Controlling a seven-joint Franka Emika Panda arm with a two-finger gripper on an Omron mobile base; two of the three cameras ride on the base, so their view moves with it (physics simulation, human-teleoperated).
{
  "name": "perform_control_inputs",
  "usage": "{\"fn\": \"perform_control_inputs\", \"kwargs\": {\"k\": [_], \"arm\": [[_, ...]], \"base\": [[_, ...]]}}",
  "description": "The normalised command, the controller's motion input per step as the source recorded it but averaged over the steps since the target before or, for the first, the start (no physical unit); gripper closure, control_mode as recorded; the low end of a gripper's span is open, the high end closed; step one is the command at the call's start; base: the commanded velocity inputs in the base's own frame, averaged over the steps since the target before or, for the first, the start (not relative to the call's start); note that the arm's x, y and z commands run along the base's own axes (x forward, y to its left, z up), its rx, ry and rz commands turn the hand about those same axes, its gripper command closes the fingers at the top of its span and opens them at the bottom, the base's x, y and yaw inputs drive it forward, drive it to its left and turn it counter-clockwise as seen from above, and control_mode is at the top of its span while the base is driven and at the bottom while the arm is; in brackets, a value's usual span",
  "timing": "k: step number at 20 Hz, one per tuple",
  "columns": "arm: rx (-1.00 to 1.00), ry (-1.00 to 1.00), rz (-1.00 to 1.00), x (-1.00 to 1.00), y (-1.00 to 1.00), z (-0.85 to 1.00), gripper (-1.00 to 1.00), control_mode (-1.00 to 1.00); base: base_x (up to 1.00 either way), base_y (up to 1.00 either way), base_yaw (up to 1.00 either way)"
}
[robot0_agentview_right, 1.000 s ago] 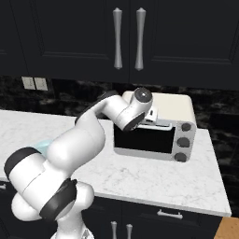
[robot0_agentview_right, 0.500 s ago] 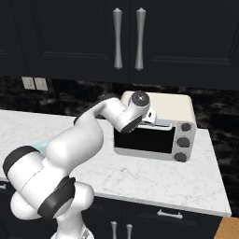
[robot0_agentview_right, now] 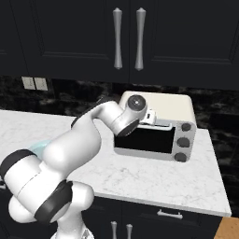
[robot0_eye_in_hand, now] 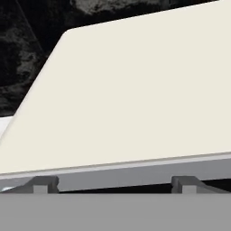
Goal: Pick up the kebab skewer and baguette bread, and place them inside the toaster oven. Close the toaster oven door and start by setting the timer.
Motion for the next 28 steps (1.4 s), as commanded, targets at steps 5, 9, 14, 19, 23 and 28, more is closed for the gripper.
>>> {"fn": "perform_control_inputs", "kwargs": {"k": [5, 9, 14, 19, 23, 28], "arm": [[0.0, -0.05, -0.03, 0.01, 0.0, 0.43, -1.0, -1.0], [0.0, -0.01, -0.03, 0.01, 0.01, 0.58, -1.0, -1.0], [0.0, 0.0, -0.03, -0.17, 0.0, 0.35, -1.0, -1.0], [-0.02, 0.0, -0.05, -0.62, 0.0, -0.09, -1.0, -1.0], [0.0, -0.04, -0.04, -0.12, -0.04, 0.02, -1.0, -1.0], [0.0, 0.0, 0.0, -0.09, -0.51, 0.04, -1.0, -1.0]], "base": [[0.0, 0.0, 0.0], [0.0, 0.0, 0.0], [0.0, 0.0, 0.0], [0.0, 0.0, 0.0], [0.0, 0.0, 0.0], [0.0, 0.0, 0.0]]}}
